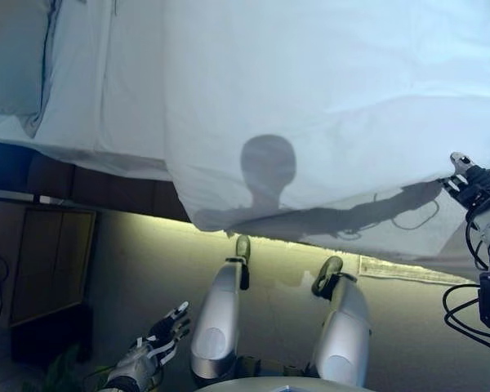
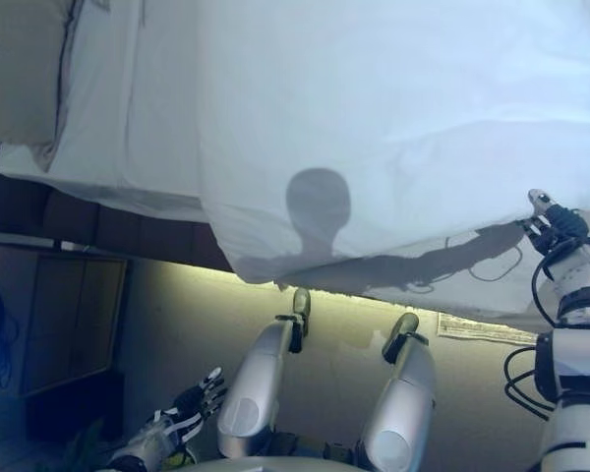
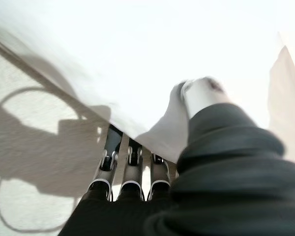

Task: Make the bed neatly

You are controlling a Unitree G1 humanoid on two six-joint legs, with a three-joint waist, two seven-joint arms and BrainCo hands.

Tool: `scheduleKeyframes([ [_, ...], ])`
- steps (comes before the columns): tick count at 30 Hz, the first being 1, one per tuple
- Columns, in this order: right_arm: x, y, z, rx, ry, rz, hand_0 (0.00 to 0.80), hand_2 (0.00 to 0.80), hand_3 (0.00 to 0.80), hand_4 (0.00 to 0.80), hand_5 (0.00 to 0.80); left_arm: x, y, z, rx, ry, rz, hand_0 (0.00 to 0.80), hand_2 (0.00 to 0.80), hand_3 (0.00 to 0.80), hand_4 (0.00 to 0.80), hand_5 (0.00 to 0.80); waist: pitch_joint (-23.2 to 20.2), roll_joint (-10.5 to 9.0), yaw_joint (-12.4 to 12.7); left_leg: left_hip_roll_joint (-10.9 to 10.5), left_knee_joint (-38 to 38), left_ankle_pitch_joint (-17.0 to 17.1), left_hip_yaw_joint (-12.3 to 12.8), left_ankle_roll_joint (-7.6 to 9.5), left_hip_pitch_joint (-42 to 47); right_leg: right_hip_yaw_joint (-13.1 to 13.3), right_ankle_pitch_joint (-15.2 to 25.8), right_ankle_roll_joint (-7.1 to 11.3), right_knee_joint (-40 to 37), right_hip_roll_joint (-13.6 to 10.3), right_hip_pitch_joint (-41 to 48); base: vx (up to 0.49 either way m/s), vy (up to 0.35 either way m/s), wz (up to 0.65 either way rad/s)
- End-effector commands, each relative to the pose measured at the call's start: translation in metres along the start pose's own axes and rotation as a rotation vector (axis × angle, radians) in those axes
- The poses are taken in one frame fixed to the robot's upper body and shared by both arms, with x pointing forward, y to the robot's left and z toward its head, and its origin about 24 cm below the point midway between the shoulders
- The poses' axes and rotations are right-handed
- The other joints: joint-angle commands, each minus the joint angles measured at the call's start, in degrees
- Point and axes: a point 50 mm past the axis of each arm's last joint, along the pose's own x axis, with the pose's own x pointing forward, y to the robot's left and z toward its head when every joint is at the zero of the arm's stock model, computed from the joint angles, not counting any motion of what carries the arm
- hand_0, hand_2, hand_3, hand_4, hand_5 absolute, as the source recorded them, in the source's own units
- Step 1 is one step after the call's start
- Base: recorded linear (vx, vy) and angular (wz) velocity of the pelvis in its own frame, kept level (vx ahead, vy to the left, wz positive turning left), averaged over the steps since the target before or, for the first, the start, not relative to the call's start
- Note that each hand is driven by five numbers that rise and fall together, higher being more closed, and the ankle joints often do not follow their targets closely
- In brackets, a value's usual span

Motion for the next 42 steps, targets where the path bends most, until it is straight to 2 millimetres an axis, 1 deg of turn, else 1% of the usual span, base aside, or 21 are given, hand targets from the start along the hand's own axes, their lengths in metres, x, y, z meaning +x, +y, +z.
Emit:
scheduleKeyframes([
  [1, -0.011, -0.013, 0.044, -0.009, -0.178, 0.001, 0.800, 0.800, 0.800, 0.800, 0.800, -0.022, 0.035, -0.031, 0.015, 0.105, 0.132, 0.000, 0.000, 0.000, 0.000, 0.000, -4.57, -1.96, 0.08, 3.23, -1.83, 0.28, -0.09, -1.88, 2.80, 0.54, 1.07, 3.10, -3.79, -0.78, 5.79, 0.035, -0.012, -0.02],
  [5, -0.014, -0.020, 0.040, -0.001, -0.154, 0.001, 0.800, 0.800, 0.800, 0.800, 0.800, -0.029, 0.047, -0.038, 0.012, 0.137, 0.189, 0.000, 0.000, 0.000, 0.000, 0.000, -6.19, -2.93, 0.01, 3.91, -3.72, 0.80, 0.17, -2.42, 5.74, -0.41, 1.71, 3.18, -6.83, -0.12, 9.56, 0.036, 0.005, 0.04],
  [6, -0.013, -0.021, 0.037, -0.004, -0.139, 0.006, 0.800, 0.800, 0.800, 0.800, 0.800, -0.031, 0.051, -0.040, 0.013, 0.142, 0.206, 0.000, 0.000, 0.000, 0.000, 0.000, -6.83, -3.27, -0.07, 4.12, -4.84, 2.26, 0.62, -2.15, 6.54, -1.12, 3.22, 2.64, -8.73, 0.13, 10.84, 0.001, 0.026, 0.06],
  [8, -0.013, -0.022, 0.030, -0.027, -0.106, 0.010, 0.800, 0.800, 0.800, 0.800, 0.800, -0.033, 0.053, -0.039, 0.025, 0.142, 0.210, 0.000, 0.000, 0.000, 0.000, 0.000, -7.76, -3.74, -0.26, 4.46, -6.11, 2.56, 0.88, -2.39, 8.43, -1.44, 3.67, 2.68, -10.82, 0.57, 13.10, 0.065, 0.024, 0.03],
  [10, -0.012, -0.022, 0.022, -0.060, -0.060, 0.021, 0.800, 0.800, 0.800, 0.800, 0.800, -0.032, 0.052, -0.037, 0.045, 0.130, 0.196, 0.000, 0.000, 0.000, 0.000, 0.000, -8.84, -4.15, -0.50, 4.83, -7.79, 3.05, 1.30, -2.56, 10.54, -1.70, 4.23, 2.79, -13.15, 1.09, 15.42, 0.114, 0.020, -0.02],
  [12, -0.011, -0.020, 0.011, -0.085, -0.009, 0.055, 0.800, 0.800, 0.800, 0.800, 0.800, -0.028, 0.049, -0.026, 0.062, 0.085, 0.166, 0.000, 0.000, 0.000, 0.000, 0.000, -10.41, -4.68, -0.87, 5.12, -10.18, 3.71, 1.96, -2.75, 13.11, -1.90, 5.15, 3.15, -16.62, 1.75, 18.24, 0.118, 0.019, -0.08],
  [15, -0.007, -0.007, -0.009, -0.112, 0.057, 0.134, 0.800, 0.800, 0.800, 0.800, 0.800, -0.018, 0.038, 0.008, 0.093, -0.025, 0.114, 0.000, 0.000, 0.000, 0.000, 0.000, -13.01, -5.41, -1.62, 5.15, -14.77, 5.00, 2.92, -2.98, 17.15, -1.82, 6.91, 3.99, -22.11, 2.99, 22.25, 0.123, 0.008, -0.10],
  [16, -0.005, -0.001, -0.018, -0.124, 0.083, 0.171, 0.800, 0.800, 0.800, 0.800, 0.800, -0.013, 0.030, 0.027, 0.104, -0.080, 0.093, 0.000, 0.000, 0.000, 0.000, 0.000, -14.06, -5.68, -1.93, 5.16, -16.52, 5.37, 3.27, -2.98, 18.61, -1.74, 7.64, 4.30, -24.03, 3.48, 23.56, 0.083, -0.009, -0.07],
  [17, -0.004, 0.005, -0.024, -0.123, 0.095, 0.202, 0.800, 0.800, 0.800, 0.800, 0.800, -0.010, 0.023, 0.043, 0.121, -0.129, 0.074, 0.000, 0.000, 0.000, 0.000, 0.000, -14.80, -5.84, -2.10, 5.24, -17.70, 5.68, 3.55, -3.00, 19.55, -1.84, 8.22, 4.48, -25.25, 3.71, 24.37, 0.063, -0.011, -0.04],
  [19, -0.002, 0.015, -0.032, -0.117, 0.111, 0.243, 0.800, 0.800, 0.800, 0.800, 0.800, -0.008, 0.013, 0.063, 0.124, -0.194, 0.049, 0.000, 0.000, 0.000, 0.000, 0.000, -15.82, -6.12, -2.29, 5.23, -19.19, 6.08, 3.83, -3.01, 20.82, -1.87, 8.97, 4.69, -26.85, 4.00, 25.53, 0.038, -0.016, -0.01],
  [20, -0.001, 0.024, -0.041, -0.106, 0.124, 0.277, 0.800, 0.800, 0.800, 0.800, 0.800, -0.007, 0.003, 0.085, 0.109, -0.257, 0.014, 0.000, 0.000, 0.000, 0.000, 0.000, -17.32, -6.42, -2.50, 5.25, -21.13, 6.49, 4.28, -3.01, 22.37, -2.23, 9.89, 4.88, -28.97, 4.35, 26.95, 0.054, -0.027, -0.01],
  [22, -0.001, 0.031, -0.049, -0.095, 0.135, 0.305, 0.800, 0.800, 0.800, 0.800, 0.800, -0.007, -0.005, 0.102, 0.080, -0.307, -0.032, 0.000, 0.000, 0.000, 0.000, 0.000, -18.95, -6.67, -2.61, 5.10, -23.38, 7.15, 4.47, -2.95, 23.69, -2.60, 11.06, 5.12, -31.14, 4.67, 28.13, 0.050, -0.030, -0.02],
  [23, 0.000, 0.037, -0.055, -0.080, 0.147, 0.322, 0.800, 0.800, 0.800, 0.800, 0.800, -0.008, -0.014, 0.114, 0.059, -0.332, -0.087, 0.000, 0.000, 0.000, 0.000, 0.000, -20.17, -6.86, -2.60, 4.95, -25.13, 7.52, 4.86, -2.94, 25.14, -2.90, 11.89, 5.30, -33.03, 5.00, 29.43, 0.071, -0.035, 0.00],
  [25, 0.001, 0.046, -0.060, -0.075, 0.161, 0.341, 0.800, 0.800, 0.800, 0.800, 0.800, -0.007, -0.030, 0.123, 0.067, -0.330, -0.188, 0.000, 0.000, 0.000, 0.000, 0.000, -21.76, -7.08, -2.57, 4.72, -26.73, 7.65, 5.09, -2.98, 26.75, -3.31, 12.88, 5.40, -35.21, 5.48, 30.94, 0.069, -0.032, -0.01],
  [28, 0.005, 0.062, -0.064, -0.087, 0.182, 0.362, 0.800, 0.800, 0.800, 0.800, 0.800, -0.001, -0.051, 0.124, 0.147, -0.258, -0.307, 0.000, 0.000, 0.000, 0.000, 0.000, -23.39, -7.16, -3.06, 4.53, -27.26, 6.88, 6.18, -2.94, 28.70, -3.59, 13.96, 5.56, -37.54, 5.82, 32.41, 0.051, 0.005, -0.04],
  [30, 0.007, 0.074, -0.068, -0.099, 0.202, 0.381, 0.800, 0.800, 0.800, 0.800, 0.800, 0.002, -0.064, 0.124, 0.197, -0.175, -0.389, 0.000, 0.000, 0.000, 0.000, 0.000, -23.89, -7.01, -3.72, 4.67, -27.34, 6.26, 6.88, -2.82, 30.15, -3.17, 13.58, 5.58, -37.42, 6.00, 33.48, 0.074, 0.018, -0.11],
  [32, 0.007, 0.084, -0.073, -0.104, 0.217, 0.405, 0.800, 0.800, 0.800, 0.800, 0.800, 0.004, -0.075, 0.120, 0.223, -0.042, -0.478, 0.000, 0.000, 0.000, 0.000, 0.000, -24.57, -6.92, -4.46, 4.71, -27.35, 6.19, 7.26, -2.66, 30.68, -2.79, 13.41, 5.59, -37.26, 6.03, 33.88, 0.070, 0.013, -0.10],
  [34, 0.007, 0.094, -0.081, -0.113, 0.232, 0.427, 0.800, 0.800, 0.800, 0.800, 0.800, 0.007, -0.085, 0.109, 0.230, 0.100, -0.558, 0.000, 0.000, 0.000, 0.000, 0.000, -25.01, -6.83, -5.24, 4.72, -27.48, 5.92, 7.39, -2.59, 31.43, -2.43, 13.18, 5.66, -37.45, 6.25, 34.61, 0.085, 0.010, 0.00],
  [38, 0.006, 0.109, -0.096, -0.132, 0.254, 0.454, 0.800, 0.800, 0.800, 0.800, 0.800, 0.005, -0.107, 0.088, 0.068, 0.328, -0.745, 0.000, 0.000, 0.000, 0.000, 0.000, -25.66, -7.14, -6.30, 4.63, -27.63, 5.15, 8.03, -2.40, 32.77, -2.13, 13.27, 6.06, -38.34, 6.29, 35.81, 0.082, -0.030, -0.12],
  [40, 0.005, 0.114, -0.103, -0.120, 0.258, 0.463, 0.800, 0.800, 0.800, 0.800, 0.800, 0.004, -0.119, 0.077, -0.064, 0.417, -0.807, 0.000, 0.000, 0.000, 0.000, 0.000, -25.97, -7.53, -6.63, 4.62, -27.63, 4.72, 8.31, -2.29, 33.17, -1.84, 13.20, 6.14, -38.51, 6.43, 36.08, 0.087, -0.071, -0.13],
  [42, 0.004, 0.120, -0.110, -0.110, 0.267, 0.469, 0.800, 0.800, 0.800, 0.800, 0.800, 0.004, -0.130, 0.060, -0.211, 0.487, -0.840, 0.000, 0.000, 0.000, 0.000, 0.000, -26.15, -8.09, -6.96, 4.69, -27.63, 4.35, 8.56, -2.27, 33.50, -1.48, 13.07, 6.08, -38.73, 6.69, 36.36, 0.085, -0.068, -0.12],
])
